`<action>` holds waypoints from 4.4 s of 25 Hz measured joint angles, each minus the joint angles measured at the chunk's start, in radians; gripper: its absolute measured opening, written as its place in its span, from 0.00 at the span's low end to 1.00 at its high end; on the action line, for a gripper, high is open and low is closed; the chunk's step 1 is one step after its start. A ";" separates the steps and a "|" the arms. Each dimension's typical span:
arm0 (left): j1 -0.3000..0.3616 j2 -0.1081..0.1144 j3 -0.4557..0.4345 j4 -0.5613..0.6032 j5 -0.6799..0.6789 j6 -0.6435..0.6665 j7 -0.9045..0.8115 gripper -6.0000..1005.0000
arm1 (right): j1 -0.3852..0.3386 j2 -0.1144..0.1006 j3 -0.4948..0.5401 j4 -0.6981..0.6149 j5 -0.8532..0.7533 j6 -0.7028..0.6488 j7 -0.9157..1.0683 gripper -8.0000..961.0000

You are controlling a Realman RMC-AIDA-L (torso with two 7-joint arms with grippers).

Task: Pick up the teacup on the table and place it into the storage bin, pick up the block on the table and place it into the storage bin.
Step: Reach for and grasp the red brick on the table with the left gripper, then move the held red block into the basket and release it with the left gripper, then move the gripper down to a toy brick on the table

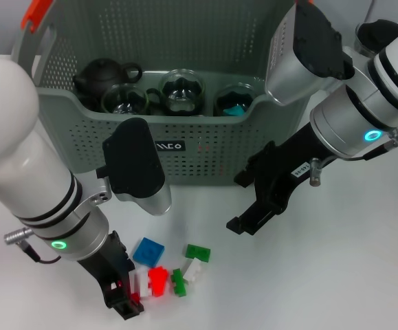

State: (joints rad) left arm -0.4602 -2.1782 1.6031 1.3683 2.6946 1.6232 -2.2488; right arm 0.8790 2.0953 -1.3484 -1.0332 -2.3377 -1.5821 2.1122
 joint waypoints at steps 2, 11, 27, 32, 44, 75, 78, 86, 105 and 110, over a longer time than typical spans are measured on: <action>0.000 0.000 0.000 0.000 0.001 -0.002 0.000 0.73 | 0.000 0.000 0.000 0.001 0.000 0.002 0.000 0.98; 0.000 0.002 -0.006 0.000 0.003 0.013 0.003 0.68 | 0.003 -0.002 0.001 0.002 0.000 0.002 0.000 0.98; -0.002 0.014 -0.553 0.301 -0.332 0.293 0.024 0.63 | -0.003 -0.003 0.006 0.004 0.000 -0.005 0.000 0.98; -0.124 0.049 -0.835 0.305 -0.586 0.348 0.028 0.66 | -0.002 -0.005 0.002 0.004 0.000 -0.008 0.000 0.98; -0.379 0.187 -0.763 -0.292 -0.567 -0.272 0.129 0.72 | 0.019 0.002 0.000 0.031 0.000 -0.021 0.002 0.98; 0.076 0.036 -0.656 0.339 -0.602 0.340 0.388 0.92 | 0.024 0.003 0.004 0.073 0.000 -0.007 0.009 0.98; 0.108 0.015 -0.558 0.387 -0.489 0.347 0.434 0.92 | 0.027 0.003 0.004 0.073 0.000 0.000 0.016 0.98; 0.063 0.010 -0.358 0.284 -0.257 0.337 0.431 0.91 | 0.028 0.003 0.001 0.083 0.003 0.007 0.038 0.98; -0.064 0.012 -0.136 0.036 -0.026 0.228 0.382 0.92 | 0.026 0.003 0.000 0.099 0.006 0.015 0.045 0.98; -0.083 0.011 -0.103 -0.007 -0.025 0.194 0.382 0.92 | 0.024 0.003 0.000 0.100 0.006 0.018 0.045 0.98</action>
State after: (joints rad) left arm -0.5428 -2.1667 1.5002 1.3612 2.6696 1.8173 -1.8666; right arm 0.9028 2.0985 -1.3484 -0.9330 -2.3315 -1.5643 2.1568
